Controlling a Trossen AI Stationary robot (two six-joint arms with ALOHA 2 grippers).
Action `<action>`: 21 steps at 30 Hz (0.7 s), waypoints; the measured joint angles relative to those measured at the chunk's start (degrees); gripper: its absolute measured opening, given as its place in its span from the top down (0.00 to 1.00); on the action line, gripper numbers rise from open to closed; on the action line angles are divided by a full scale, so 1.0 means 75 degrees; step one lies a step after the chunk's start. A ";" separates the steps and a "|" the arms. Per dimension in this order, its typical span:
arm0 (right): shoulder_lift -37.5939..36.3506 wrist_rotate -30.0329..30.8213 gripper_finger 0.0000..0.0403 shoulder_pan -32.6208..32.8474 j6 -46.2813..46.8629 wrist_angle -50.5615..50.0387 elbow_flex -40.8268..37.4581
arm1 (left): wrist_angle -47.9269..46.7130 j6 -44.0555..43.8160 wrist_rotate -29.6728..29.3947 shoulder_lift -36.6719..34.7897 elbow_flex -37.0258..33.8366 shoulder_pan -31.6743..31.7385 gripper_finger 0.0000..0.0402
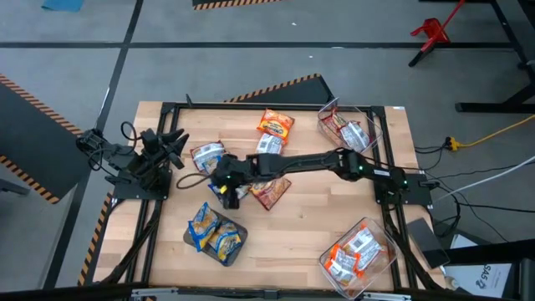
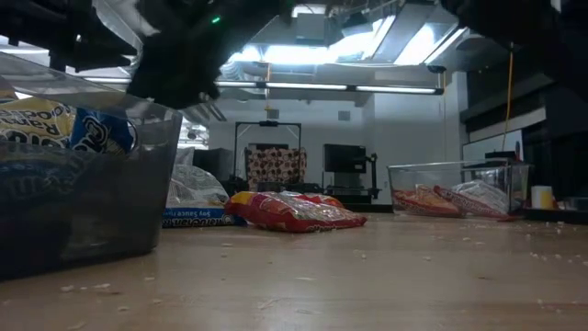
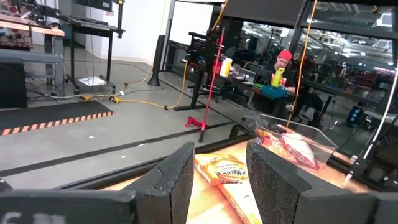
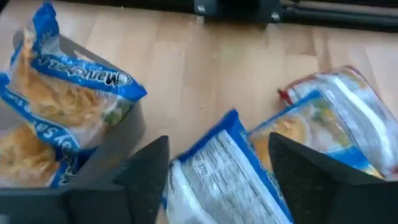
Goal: Sort Maruchan noodles
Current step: Put the blue noodle pack into the black bin
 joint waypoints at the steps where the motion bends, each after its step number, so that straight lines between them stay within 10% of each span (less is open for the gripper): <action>1: 0.0092 -0.0059 0.31 -0.0033 -0.0021 0.0331 0.0002 | -0.0003 0.0003 -0.0008 0.0000 0.0000 0.0000 0.65; 21: 0.1251 0.0158 0.34 -0.0383 -0.0841 0.0631 0.0015 | -0.0347 -0.0017 -0.0391 0.0000 0.0000 -0.0003 0.65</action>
